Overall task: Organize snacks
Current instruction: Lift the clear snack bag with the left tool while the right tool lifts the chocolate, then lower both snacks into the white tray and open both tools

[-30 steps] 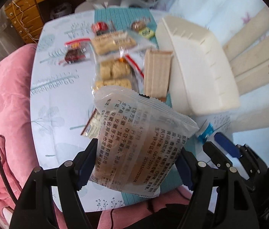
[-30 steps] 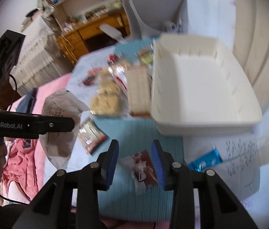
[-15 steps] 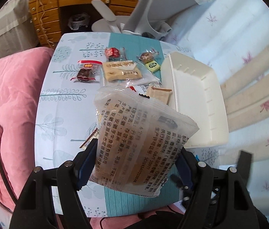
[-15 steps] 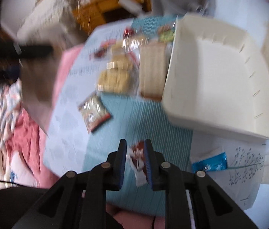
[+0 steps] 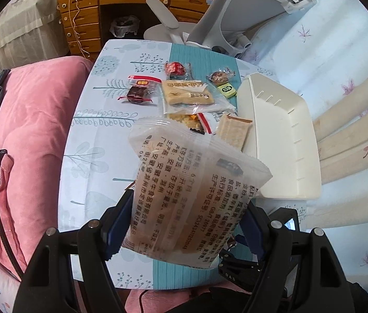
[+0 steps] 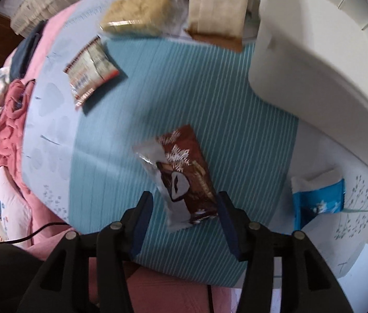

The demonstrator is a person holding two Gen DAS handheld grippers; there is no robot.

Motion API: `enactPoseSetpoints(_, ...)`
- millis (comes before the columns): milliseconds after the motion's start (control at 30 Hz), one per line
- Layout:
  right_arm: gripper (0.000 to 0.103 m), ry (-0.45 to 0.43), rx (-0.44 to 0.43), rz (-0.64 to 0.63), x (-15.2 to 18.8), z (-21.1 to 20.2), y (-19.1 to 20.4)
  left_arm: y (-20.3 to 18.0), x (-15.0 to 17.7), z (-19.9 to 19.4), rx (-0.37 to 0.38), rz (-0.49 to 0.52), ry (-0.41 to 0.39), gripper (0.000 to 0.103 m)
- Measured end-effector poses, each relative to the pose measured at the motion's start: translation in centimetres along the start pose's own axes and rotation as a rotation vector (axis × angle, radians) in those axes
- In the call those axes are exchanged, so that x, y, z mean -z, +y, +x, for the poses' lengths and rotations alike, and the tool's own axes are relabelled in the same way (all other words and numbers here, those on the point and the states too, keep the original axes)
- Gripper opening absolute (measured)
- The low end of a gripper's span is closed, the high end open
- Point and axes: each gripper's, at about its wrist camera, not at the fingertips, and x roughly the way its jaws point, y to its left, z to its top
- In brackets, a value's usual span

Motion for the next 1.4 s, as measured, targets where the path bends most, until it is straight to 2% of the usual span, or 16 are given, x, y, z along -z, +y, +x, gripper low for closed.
enactPoseSetpoints(167,0.052,-0.028,0.042,0.014,0.3,0.3,0.8,0.5,0.1,0.0,-0.005,0.025,0.011,0.074)
enactPoseSetpoints(267,0.042,-0.04,0.073,0.014,0.5,0.2,1.2,0.5,0.1,0.1,-0.002,0.041,0.015,0.074)
enactPoseSetpoints(400,0.037,-0.048,0.046,0.029,0.6,0.2,1.4,0.0,-0.1,0.1,0.003,0.063,0.015,0.074)
enactPoseSetpoints(533,0.037,-0.08,-0.003,0.035,1.0,-0.8,0.7,-0.9,-0.4,0.2,0.012,0.082,0.01,0.074)
enactPoseSetpoints(733,0.037,-0.191,-0.087,0.013,1.3,-4.6,-0.5,-3.2,-0.9,0.5,0.034,0.104,-0.004,0.074)
enactPoseSetpoints(900,0.037,-0.324,-0.167,-0.046,1.5,-8.8,-2.2,-5.6,-1.1,0.6,0.064,0.106,-0.02,0.074)
enactPoseSetpoints(1100,0.037,-0.451,-0.184,-0.086,1.4,-12.1,-4.6,-9.0,-1.4,0.9,0.098,0.106,-0.054,0.074)
enactPoseSetpoints(1233,0.037,-0.525,-0.178,-0.079,1.8,-14.4,-7.7,-11.4,-1.5,1.2,0.116,0.106,-0.078,0.074)
enactPoseSetpoints(1400,0.037,-0.573,-0.158,-0.049,2.0,-15.8,-11.2,-14.5,-1.9,1.8,0.128,0.11,-0.107,0.075)
